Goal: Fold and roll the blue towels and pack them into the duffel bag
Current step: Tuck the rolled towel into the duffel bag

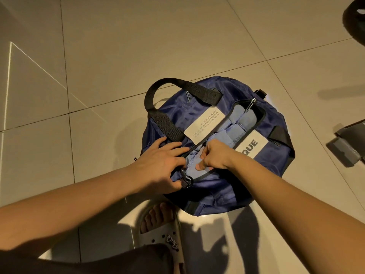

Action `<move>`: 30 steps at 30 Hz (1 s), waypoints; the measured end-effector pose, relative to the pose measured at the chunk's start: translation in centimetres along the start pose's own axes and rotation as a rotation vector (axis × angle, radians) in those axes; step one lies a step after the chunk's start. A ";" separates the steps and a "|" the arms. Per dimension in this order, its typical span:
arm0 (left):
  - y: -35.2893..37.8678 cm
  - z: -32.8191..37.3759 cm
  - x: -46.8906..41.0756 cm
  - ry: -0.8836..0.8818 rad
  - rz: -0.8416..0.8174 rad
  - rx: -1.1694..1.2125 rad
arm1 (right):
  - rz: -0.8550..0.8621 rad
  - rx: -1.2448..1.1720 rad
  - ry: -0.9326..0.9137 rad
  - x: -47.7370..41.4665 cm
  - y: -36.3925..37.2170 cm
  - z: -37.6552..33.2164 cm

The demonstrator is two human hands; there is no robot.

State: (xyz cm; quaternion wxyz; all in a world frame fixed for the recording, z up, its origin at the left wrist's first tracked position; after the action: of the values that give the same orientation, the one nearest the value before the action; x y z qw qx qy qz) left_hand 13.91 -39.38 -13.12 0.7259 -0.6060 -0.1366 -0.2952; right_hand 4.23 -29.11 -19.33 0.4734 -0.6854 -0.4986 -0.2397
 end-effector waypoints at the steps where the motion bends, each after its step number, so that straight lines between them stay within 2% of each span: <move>1: 0.0 0.1 0.0 0.007 0.001 0.001 | -0.003 -0.003 0.001 0.0 -0.2 0.1; 6: 0.6 0.1 -0.4 0.022 -0.014 -0.026 | 0.134 0.093 0.002 0.0 0.3 -0.1; 9: 0.4 0.2 -0.6 0.025 -0.015 -0.021 | 0.150 0.074 0.011 0.4 0.2 0.2; 12: -1.4 -0.4 -1.5 0.007 0.021 0.039 | 0.210 -0.093 0.009 1.2 -1.7 1.0; 15: -4.5 -1.0 -3.2 -0.037 0.186 0.122 | 0.373 -0.301 -0.036 1.7 -3.9 1.5; 18: -6.2 -1.7 -4.7 -0.151 0.350 0.061 | 0.444 -0.396 -0.058 1.5 -4.8 1.3; 22: -6.1 -3.3 -5.7 -0.243 0.367 0.044 | 0.509 -0.509 -0.141 1.5 -6.5 0.9; 26: -6.2 -6.3 -4.8 -0.337 0.404 0.361 | 0.536 -0.378 -0.196 1.6 -6.7 -0.8; 28: -6.2 -7.9 -4.1 -0.396 0.446 0.539 | 0.484 -0.230 -0.192 1.5 -5.5 -2.0; 30: -6.2 -8.5 -3.9 -0.408 0.462 0.613 | 0.471 -0.058 -0.190 1.5 -4.7 -3.0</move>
State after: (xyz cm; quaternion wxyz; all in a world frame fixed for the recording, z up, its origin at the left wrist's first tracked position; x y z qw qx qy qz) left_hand 5.79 -47.03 -12.29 0.8775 -0.4229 -0.2193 0.0552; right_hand 0.98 -30.85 -14.89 0.4476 -0.8154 -0.3602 -0.0715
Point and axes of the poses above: each hand's wrist, its own x-axis away from the middle knuckle, its own y-axis out of the palm, z = x × y, the point moved 9 cm from there along -x, towards the middle knuckle, and after that the axes turned 8 degrees about -z, right-handed, at the moved point
